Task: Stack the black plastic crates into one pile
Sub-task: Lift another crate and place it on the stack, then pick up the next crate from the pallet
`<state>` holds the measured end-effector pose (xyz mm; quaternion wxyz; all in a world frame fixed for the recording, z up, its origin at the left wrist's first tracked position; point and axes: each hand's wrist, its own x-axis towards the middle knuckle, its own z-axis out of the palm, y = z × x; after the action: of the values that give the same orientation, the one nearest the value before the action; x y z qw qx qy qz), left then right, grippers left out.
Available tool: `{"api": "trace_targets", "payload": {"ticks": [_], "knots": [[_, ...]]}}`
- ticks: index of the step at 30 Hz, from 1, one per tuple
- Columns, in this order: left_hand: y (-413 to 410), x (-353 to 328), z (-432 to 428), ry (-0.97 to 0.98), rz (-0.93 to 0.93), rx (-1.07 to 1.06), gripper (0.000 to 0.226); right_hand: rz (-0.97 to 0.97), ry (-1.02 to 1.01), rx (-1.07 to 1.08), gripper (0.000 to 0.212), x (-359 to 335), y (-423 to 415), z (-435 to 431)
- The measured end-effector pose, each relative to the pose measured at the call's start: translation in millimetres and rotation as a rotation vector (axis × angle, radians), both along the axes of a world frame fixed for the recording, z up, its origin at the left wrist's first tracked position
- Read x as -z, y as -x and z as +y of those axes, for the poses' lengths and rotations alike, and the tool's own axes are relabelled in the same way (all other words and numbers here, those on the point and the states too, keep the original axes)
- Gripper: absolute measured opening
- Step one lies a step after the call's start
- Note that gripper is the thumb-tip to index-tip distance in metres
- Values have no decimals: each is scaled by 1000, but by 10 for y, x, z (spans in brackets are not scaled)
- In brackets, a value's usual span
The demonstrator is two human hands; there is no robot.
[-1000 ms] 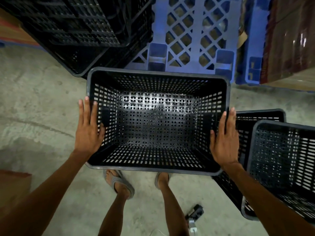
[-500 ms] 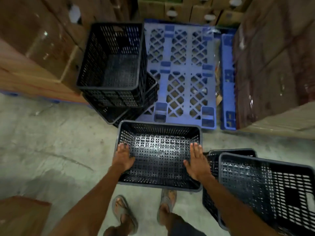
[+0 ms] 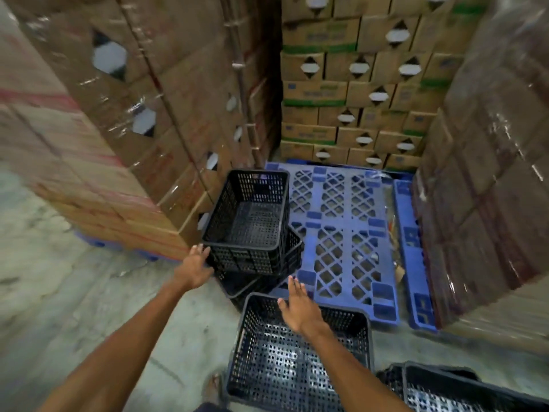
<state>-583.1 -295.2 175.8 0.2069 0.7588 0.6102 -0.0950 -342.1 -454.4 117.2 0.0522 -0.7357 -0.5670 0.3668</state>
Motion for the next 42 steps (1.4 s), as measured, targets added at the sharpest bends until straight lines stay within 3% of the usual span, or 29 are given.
{"api": "trace_targets", "payload": {"ticks": [5, 9, 14, 19, 24, 28, 32, 33, 36, 42], "knots": [[8, -425, 1263, -191, -20, 101, 68, 206, 37, 178, 72, 67, 335, 704], [-182, -389, 2338, -213, -13, 222, 68, 270, 97, 328, 73, 392, 626, 1332], [-568, 223, 3771, -178, 41, 367, 72, 431, 192, 702, 71, 866, 1159, 2233], [-1036, 1093, 4905, -127, 88, 516, 75, 719, 323, 1316, 58, 1283, 1604, 3071], [-1525, 1796, 5602, -156, 134, 594, 78, 928, 230, 1643, 70, 1605, 1792, 3572], [-1860, 2113, 6035, -233, 216, 635, 81, 946, 201, 1824, 71, 1877, 1836, 3815], [-2084, 2484, 6324, -187, 179, 647, 47, 884, 193, 2035, 17, 2178, 1806, 3974], [-2087, 2553, 6334, -182, 137, 633, 36, 846, 198, 2052, 12, 2232, 1798, 3981], [-1977, 2647, 6292, -243, 32, 546, 24, 857, 223, 2105, 8, 2249, 1756, 3922], [-1350, 2148, 6176, -266, 31, 401, 40, 701, 132, 1944, 23, 1953, 1160, 3478]]}}
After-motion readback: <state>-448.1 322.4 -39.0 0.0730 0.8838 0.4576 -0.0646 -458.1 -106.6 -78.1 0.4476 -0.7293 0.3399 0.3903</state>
